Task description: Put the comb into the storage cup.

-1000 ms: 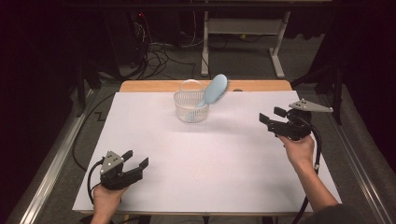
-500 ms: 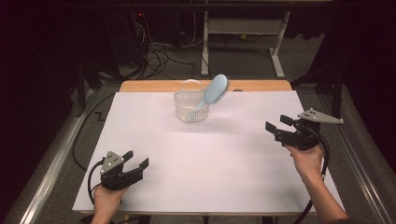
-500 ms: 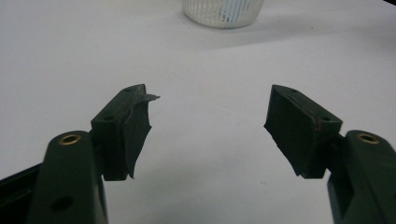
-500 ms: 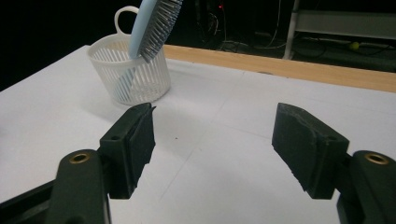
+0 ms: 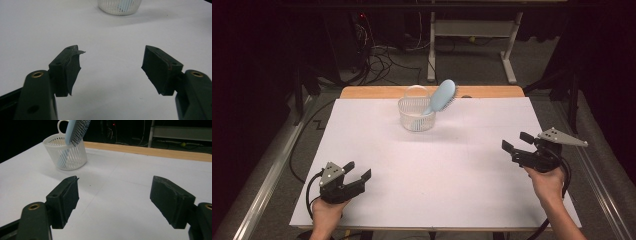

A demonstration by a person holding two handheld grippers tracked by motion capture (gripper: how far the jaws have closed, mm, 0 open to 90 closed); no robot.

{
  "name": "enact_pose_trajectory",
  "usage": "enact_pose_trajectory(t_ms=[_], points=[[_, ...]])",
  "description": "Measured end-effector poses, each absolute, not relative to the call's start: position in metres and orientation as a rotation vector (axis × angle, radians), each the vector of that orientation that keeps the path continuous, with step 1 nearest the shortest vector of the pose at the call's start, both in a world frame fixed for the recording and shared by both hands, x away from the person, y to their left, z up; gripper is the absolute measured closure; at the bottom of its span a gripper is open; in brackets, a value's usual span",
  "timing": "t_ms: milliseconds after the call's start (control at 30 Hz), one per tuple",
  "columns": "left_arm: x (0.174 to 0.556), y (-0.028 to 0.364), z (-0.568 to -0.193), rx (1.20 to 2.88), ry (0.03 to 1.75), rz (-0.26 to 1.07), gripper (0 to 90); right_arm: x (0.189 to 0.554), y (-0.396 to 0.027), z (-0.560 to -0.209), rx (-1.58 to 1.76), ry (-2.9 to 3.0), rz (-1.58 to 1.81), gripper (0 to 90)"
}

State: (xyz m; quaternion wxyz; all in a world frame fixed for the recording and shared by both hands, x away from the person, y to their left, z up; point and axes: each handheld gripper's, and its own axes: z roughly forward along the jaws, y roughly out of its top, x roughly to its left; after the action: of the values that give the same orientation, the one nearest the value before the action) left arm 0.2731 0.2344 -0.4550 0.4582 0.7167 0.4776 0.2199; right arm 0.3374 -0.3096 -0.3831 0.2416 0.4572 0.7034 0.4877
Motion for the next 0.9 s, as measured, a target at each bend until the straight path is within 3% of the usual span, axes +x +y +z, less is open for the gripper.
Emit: enact_pose_trajectory(t_ms=[900], points=[[0.273,0.236,-0.455,1.763,1.178,0.532,31.0,0.298,-0.327,-0.416,1.292,1.873,1.364,21.7]])
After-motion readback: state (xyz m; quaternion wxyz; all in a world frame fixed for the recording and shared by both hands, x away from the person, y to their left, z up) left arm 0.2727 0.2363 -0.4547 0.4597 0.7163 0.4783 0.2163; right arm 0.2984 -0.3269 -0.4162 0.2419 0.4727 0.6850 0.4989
